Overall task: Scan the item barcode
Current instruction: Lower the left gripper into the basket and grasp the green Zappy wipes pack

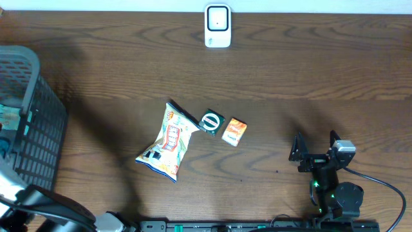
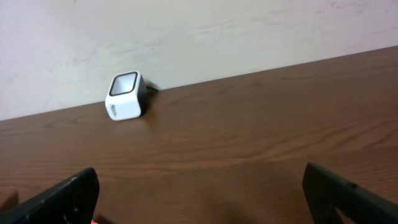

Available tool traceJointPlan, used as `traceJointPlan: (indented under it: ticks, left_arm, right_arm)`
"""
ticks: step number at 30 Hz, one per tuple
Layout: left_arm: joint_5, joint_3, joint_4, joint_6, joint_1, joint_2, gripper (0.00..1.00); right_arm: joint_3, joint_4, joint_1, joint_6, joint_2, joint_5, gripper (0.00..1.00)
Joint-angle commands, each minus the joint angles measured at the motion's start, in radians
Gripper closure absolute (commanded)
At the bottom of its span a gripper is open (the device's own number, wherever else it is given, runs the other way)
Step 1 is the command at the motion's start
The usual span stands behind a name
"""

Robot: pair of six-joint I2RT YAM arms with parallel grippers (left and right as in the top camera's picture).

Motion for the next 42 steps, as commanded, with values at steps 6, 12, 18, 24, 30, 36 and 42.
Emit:
traceJointPlan:
  ticks: [6, 12, 18, 24, 30, 36, 42]
  left_arm:
    - [0.381, 0.003, 0.128, 0.063, 0.001, 0.119, 0.02]
    - [0.387, 0.003, 0.166, 0.065, -0.002, 0.214, 0.02]
    - [0.387, 0.003, 0.244, 0.143, -0.04, 0.278, 0.02]
    - [0.382, 0.003, 0.314, 0.142, -0.078, 0.34, 0.02]
    - [0.311, 0.003, 0.322, 0.12, -0.076, 0.433, 0.02]
    - [0.311, 0.003, 0.334, 0.121, -0.076, 0.48, 0.11]
    - [0.312, 0.003, 0.325, 0.124, -0.076, 0.459, 0.85]
  right_arm:
    - [-0.001, -0.003, 0.006, -0.003, -0.002, -0.006, 0.01]
    - [-0.001, -0.003, 0.006, -0.003, -0.002, -0.006, 0.01]
    - [-0.001, -0.003, 0.006, -0.003, -0.002, -0.006, 0.01]
    - [-0.001, -0.003, 0.006, -0.003, -0.002, -0.006, 0.01]
    - [-0.001, -0.003, 0.006, -0.003, -0.002, -0.006, 0.01]
    - [-0.001, -0.003, 0.006, -0.003, -0.002, -0.006, 0.01]
    - [-0.001, -0.003, 0.006, -0.003, -0.002, -0.006, 0.01]
